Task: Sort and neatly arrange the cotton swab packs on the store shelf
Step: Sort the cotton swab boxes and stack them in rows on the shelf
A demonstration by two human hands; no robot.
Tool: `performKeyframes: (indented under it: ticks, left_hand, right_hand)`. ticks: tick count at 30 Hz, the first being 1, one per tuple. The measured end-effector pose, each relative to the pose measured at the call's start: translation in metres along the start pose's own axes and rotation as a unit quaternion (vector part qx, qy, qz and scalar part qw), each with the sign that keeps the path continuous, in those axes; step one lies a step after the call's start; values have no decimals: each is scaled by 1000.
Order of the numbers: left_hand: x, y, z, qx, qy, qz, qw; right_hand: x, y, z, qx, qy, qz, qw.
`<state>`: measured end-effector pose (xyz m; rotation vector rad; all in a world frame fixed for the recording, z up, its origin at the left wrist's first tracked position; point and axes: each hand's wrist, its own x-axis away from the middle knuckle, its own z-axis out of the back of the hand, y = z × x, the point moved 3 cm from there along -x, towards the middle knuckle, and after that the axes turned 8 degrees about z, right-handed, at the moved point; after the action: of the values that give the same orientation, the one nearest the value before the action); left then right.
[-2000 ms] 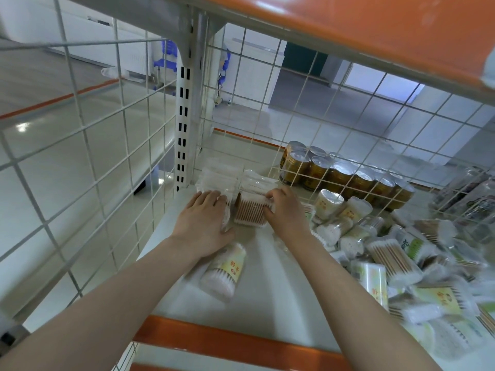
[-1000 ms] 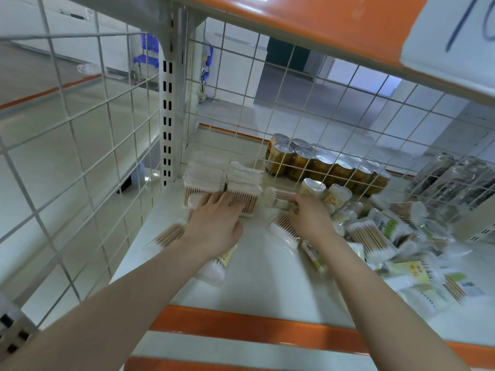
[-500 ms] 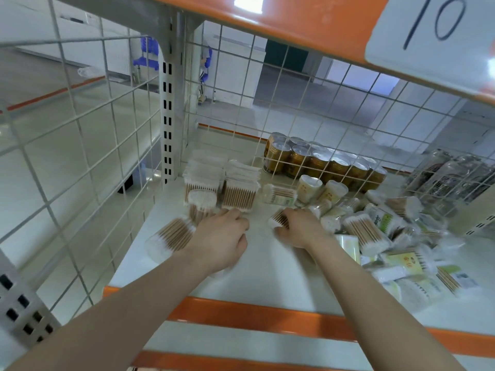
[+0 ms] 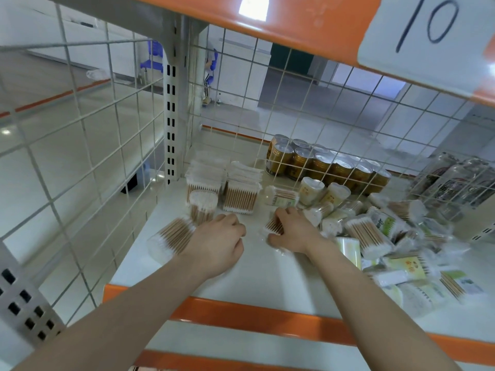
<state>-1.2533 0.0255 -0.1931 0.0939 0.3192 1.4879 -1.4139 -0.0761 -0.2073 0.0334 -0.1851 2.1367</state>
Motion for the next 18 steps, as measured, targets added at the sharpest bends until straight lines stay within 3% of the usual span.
performKeyframes:
  ticks: [9,18]
  left_hand:
    - [7,-3,-1,7,9,6,1000]
    - [15,-3,2,3,18,20,1000]
  right_hand:
    - [17,-17,-7,-37,22,46,998]
    - [52,-20,-8,-57,-14,73,996]
